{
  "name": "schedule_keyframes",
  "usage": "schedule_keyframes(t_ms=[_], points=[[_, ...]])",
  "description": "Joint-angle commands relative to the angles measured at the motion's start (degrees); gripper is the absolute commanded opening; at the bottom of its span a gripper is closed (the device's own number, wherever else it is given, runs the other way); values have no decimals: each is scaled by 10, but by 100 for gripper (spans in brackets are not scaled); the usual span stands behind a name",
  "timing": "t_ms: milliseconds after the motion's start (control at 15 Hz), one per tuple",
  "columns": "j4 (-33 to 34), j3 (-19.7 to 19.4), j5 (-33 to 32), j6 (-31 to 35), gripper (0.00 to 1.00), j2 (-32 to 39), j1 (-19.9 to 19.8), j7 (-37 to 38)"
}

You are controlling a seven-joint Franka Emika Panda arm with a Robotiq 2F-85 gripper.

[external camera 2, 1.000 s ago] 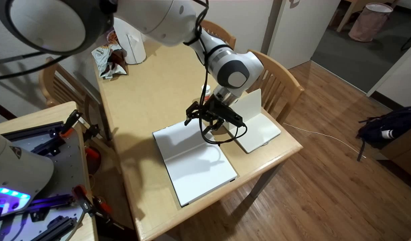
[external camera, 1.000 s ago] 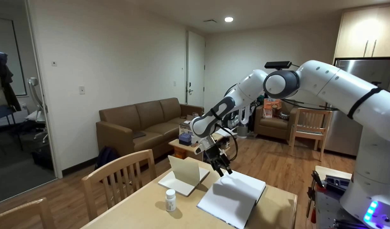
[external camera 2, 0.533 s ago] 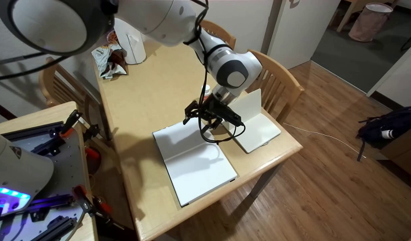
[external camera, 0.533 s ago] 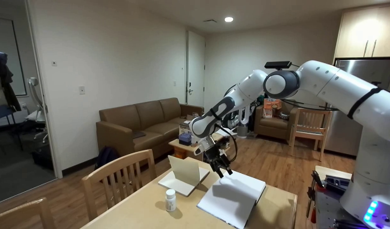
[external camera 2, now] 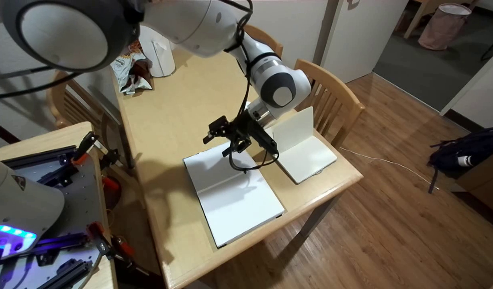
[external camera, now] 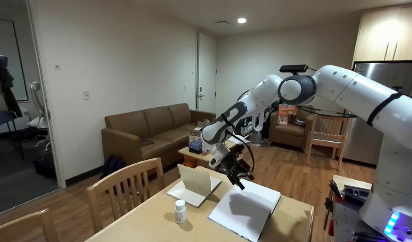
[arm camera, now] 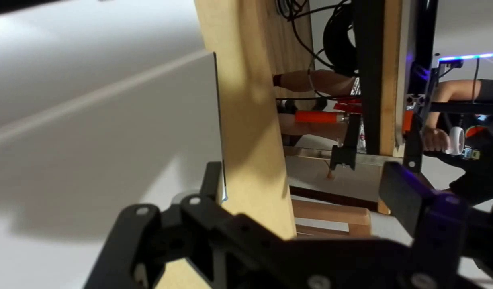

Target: Close the open book on the left

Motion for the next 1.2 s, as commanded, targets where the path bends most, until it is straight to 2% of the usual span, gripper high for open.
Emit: schedule_keyframes(t_ms=[0,67,133,933,1133], points=[[40,-6,-17,-45,100,19,3,-27],[47,-6,-15,-63,100,22,3,-29],[15,-7,-5,-29,100,5,4,-12],[16,-8,-5,-31,100,6,5,-12],[47,-9,-13,-58,100,15,5,-25]])
